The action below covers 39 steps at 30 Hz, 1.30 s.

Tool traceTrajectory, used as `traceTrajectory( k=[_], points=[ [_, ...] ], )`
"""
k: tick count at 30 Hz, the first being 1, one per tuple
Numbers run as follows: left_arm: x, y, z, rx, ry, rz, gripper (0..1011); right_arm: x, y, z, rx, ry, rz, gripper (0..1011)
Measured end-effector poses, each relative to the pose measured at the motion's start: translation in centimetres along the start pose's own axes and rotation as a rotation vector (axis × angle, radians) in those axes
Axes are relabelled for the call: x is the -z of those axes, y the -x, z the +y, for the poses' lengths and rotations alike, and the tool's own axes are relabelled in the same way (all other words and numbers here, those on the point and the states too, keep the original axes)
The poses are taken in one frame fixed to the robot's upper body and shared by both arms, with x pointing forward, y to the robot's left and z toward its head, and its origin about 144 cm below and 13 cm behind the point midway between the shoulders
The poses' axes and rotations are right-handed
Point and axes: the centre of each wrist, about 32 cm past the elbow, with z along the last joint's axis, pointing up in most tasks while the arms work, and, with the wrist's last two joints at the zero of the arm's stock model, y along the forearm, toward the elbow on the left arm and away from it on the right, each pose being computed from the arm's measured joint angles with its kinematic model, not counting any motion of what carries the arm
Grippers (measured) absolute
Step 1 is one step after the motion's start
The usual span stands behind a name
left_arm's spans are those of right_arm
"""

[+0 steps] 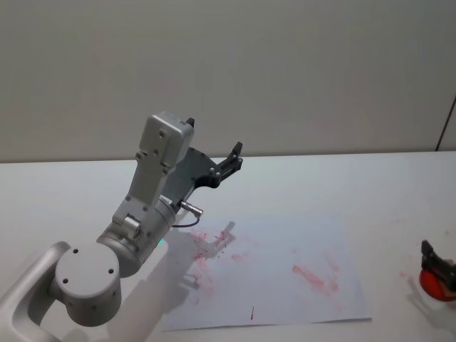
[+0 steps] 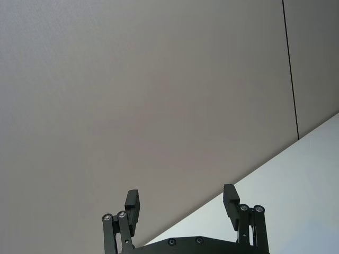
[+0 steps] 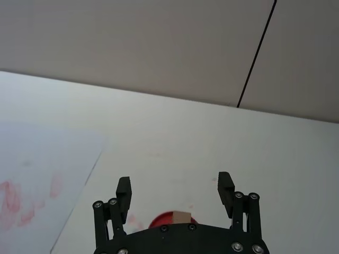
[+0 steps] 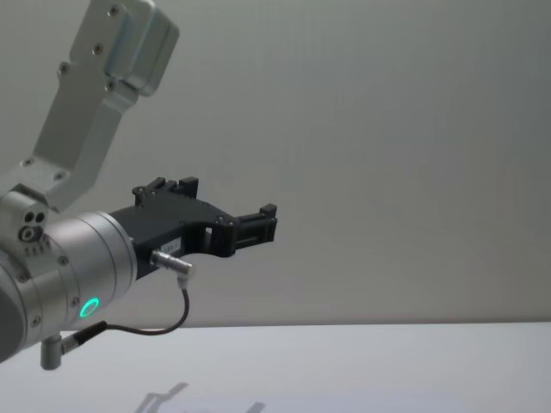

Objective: Use the one hand to pick up the stamp and affix it onto the A4 paper.

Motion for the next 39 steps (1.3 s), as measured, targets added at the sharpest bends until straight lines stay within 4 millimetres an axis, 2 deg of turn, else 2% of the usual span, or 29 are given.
traceTrajectory(
  k=[15,26,32,39],
  points=[
    [0.0,0.0,0.0,0.000,0.000,0.000,1001,2.3,-0.1,-0.8,0.037,0.094,0.007,1003],
    [0.0,0.0,0.0,0.000,0.000,0.000,1001,3.2,0.0,-0.8,0.044,0.121,0.012,1003],
    [0.0,0.0,0.0,0.000,0.000,0.000,1001,3.5,0.0,-0.8,0.044,0.129,0.013,904],
    [0.0,0.0,0.0,0.000,0.000,0.000,1001,3.7,0.0,-0.8,0.042,0.134,0.014,706]
  ],
)
